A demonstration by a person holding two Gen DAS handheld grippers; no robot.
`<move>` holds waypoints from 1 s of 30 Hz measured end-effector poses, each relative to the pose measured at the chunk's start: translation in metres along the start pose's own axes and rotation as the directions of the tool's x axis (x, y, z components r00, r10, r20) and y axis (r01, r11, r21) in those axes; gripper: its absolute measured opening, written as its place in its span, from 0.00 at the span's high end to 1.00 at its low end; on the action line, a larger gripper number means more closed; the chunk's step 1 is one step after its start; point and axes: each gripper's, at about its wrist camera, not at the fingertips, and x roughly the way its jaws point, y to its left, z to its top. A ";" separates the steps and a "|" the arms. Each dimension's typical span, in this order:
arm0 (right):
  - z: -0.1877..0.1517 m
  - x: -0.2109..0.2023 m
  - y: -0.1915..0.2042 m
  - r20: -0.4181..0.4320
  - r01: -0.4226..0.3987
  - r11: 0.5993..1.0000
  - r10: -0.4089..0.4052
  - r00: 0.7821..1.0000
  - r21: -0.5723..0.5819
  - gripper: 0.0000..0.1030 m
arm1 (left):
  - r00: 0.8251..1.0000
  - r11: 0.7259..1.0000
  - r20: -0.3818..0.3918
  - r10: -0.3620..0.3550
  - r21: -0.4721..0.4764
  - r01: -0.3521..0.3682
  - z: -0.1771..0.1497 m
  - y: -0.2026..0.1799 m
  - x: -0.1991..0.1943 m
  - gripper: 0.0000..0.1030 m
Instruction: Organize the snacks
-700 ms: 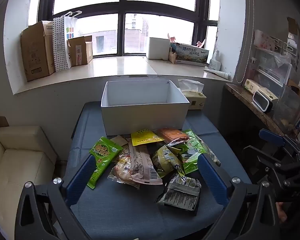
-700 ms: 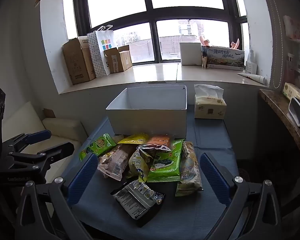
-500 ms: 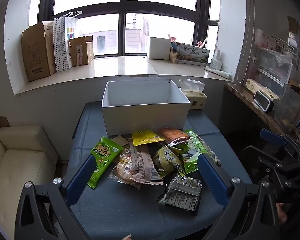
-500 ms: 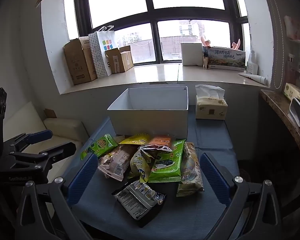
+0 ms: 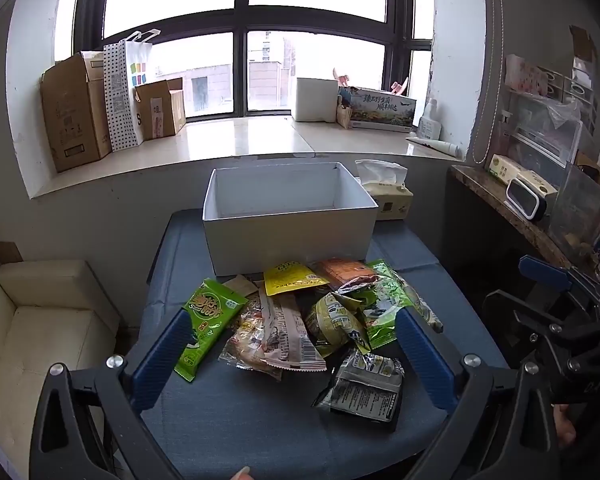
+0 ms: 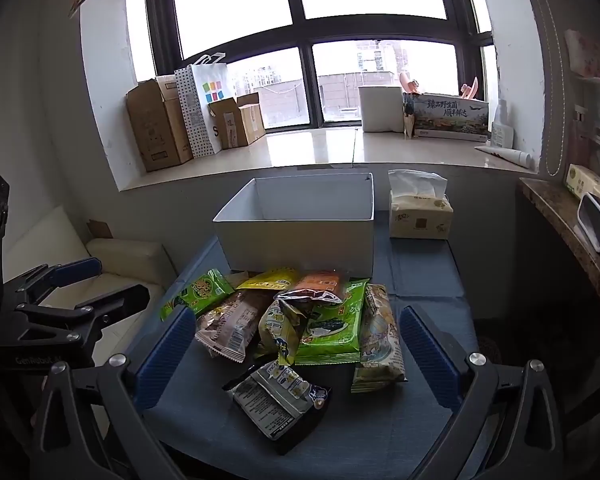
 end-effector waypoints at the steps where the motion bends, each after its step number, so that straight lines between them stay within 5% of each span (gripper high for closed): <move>1: 0.000 0.000 0.000 -0.001 0.000 1.000 0.000 1.000 0.001 0.00 | 1.000 1.000 -0.001 -0.001 -0.001 0.001 0.000 0.000 0.000 0.00; 30: -0.001 0.000 0.001 -0.002 -0.007 1.000 0.007 1.000 0.002 0.00 | 1.000 1.000 -0.009 -0.014 -0.012 0.013 -0.002 0.002 0.001 0.00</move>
